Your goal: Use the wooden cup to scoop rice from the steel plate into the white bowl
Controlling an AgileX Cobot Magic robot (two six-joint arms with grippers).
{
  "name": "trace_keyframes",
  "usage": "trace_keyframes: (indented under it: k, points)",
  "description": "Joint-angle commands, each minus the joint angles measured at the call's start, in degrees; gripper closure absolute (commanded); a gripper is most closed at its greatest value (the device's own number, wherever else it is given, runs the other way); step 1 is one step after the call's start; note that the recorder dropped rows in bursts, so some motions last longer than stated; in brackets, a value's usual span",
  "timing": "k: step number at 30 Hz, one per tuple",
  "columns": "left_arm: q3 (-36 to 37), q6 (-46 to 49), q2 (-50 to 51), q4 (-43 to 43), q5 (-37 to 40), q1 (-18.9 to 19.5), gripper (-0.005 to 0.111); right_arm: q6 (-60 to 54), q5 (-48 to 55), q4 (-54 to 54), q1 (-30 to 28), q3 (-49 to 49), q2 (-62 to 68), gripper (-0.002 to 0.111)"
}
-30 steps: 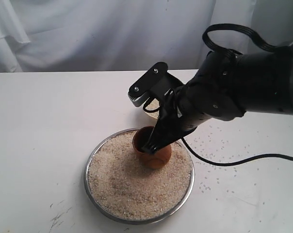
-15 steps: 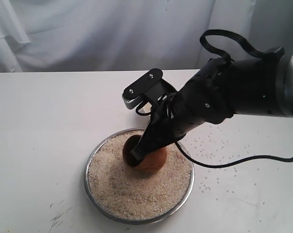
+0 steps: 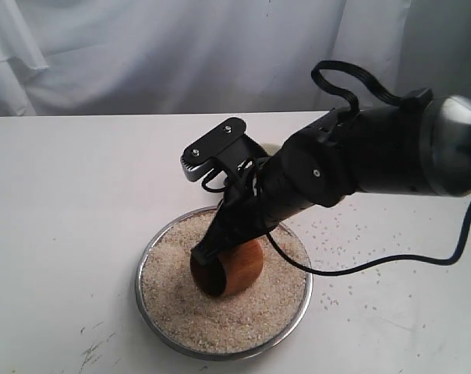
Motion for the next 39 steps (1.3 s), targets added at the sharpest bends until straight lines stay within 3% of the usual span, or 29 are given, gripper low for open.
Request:
trace_keyframes:
  k: [1, 13, 21, 39]
  points:
    - [0.28, 0.03, -0.24, 0.06, -0.76, -0.15, 0.107, -1.69, -0.02, 2.49, 0.84, 0.35, 0.80, 0.108]
    - [0.28, 0.03, -0.24, 0.06, -0.76, -0.15, 0.107, -0.49, 0.40, -2.18, 0.66, 0.35, -4.60, 0.108]
    - [0.28, 0.03, -0.24, 0.06, -0.76, -0.15, 0.107, -0.18, 11.12, -3.76, 0.21, 0.35, -7.20, 0.108]
    - [0.28, 0.03, -0.24, 0.06, -0.76, -0.15, 0.107, -7.50, 12.86, 10.27, 0.84, 0.35, -4.78, 0.108]
